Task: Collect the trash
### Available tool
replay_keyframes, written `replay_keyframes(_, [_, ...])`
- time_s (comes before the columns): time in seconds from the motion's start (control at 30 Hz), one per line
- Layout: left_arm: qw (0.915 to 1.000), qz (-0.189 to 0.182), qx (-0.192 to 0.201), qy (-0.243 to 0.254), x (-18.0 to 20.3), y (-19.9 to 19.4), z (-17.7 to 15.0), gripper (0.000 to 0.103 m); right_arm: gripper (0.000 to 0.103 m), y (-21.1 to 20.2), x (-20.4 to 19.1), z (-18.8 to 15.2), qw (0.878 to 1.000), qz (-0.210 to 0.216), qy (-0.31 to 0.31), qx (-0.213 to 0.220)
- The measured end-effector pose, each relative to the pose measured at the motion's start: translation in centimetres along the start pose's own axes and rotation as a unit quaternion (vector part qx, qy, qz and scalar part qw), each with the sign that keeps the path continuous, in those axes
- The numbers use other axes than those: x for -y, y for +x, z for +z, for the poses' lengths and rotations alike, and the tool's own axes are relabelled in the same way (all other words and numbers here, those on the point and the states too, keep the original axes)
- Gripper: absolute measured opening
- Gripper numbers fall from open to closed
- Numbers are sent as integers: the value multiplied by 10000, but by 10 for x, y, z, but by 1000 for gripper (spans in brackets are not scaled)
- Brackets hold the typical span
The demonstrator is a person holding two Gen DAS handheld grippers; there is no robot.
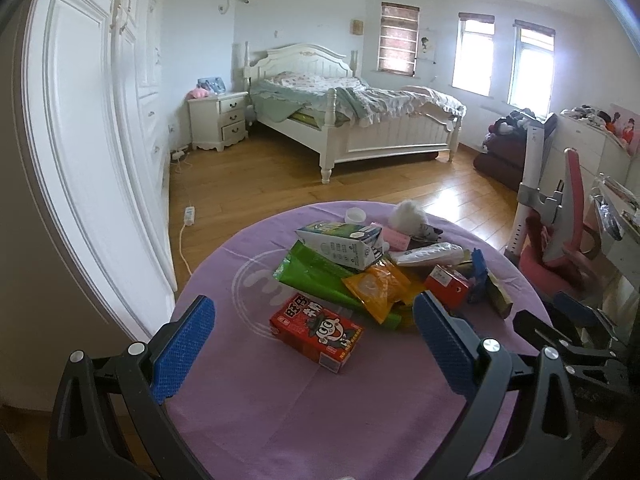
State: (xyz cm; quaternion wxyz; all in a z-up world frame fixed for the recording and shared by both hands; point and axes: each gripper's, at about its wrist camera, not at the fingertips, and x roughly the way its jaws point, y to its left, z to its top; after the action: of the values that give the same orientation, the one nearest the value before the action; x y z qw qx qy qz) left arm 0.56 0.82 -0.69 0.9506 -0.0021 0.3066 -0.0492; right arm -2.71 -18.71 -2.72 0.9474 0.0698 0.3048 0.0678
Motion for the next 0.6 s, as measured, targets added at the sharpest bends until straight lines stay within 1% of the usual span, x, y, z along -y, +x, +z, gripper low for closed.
replay_keyframes(0.3, [10000, 29, -40, 9, -2, 1, 0, 98, 99, 0, 3, 0, 9999, -145, 25, 27])
replay_keyframes(0.6, [9999, 59, -83, 8, -3, 3, -3, 98, 99, 5, 4, -3, 9997, -244, 31, -93])
